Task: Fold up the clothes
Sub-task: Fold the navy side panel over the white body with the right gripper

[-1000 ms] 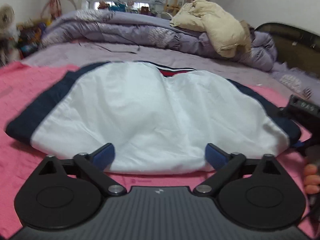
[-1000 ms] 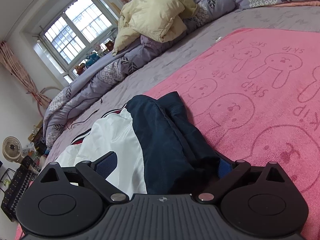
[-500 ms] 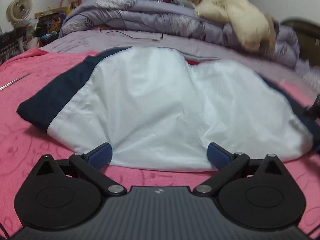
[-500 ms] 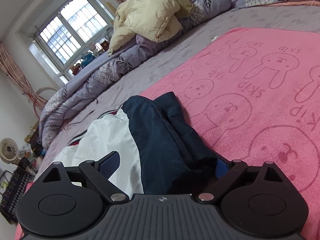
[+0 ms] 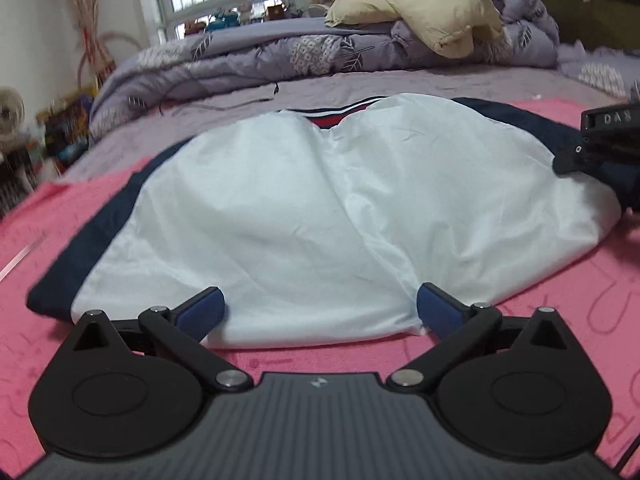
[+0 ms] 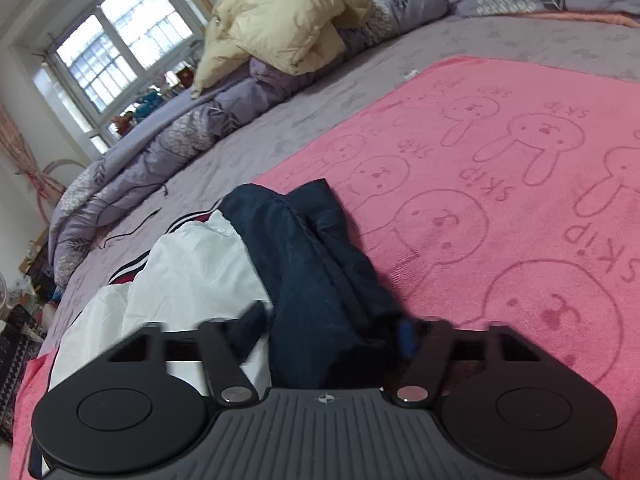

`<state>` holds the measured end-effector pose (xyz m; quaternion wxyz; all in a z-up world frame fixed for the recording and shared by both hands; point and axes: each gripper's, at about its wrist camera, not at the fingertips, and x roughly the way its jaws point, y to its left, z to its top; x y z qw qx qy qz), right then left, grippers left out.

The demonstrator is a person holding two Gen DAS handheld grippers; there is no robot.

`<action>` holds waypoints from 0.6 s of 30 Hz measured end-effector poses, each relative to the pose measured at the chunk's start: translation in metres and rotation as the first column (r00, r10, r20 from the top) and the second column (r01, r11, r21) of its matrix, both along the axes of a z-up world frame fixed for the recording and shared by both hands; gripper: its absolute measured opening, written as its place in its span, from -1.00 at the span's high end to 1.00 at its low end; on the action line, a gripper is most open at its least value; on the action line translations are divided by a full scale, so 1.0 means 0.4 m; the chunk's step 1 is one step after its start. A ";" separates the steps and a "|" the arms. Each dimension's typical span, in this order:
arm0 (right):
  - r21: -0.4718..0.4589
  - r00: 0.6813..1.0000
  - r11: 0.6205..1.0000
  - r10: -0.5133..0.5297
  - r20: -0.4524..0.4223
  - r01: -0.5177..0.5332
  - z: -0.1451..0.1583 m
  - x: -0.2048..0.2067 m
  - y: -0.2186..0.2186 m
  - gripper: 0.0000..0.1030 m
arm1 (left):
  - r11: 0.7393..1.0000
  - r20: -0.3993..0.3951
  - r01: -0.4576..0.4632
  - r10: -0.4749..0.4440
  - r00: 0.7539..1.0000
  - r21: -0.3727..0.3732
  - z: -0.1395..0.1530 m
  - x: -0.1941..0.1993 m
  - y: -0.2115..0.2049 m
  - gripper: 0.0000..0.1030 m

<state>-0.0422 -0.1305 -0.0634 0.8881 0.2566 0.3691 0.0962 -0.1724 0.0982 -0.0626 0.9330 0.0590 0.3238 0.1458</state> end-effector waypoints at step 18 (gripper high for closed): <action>-0.533 0.707 0.746 0.621 0.337 -0.401 0.322 -0.271 0.719 0.63 | 0.840 0.073 -0.503 0.525 0.848 -0.205 0.042 -0.393 0.610 -0.99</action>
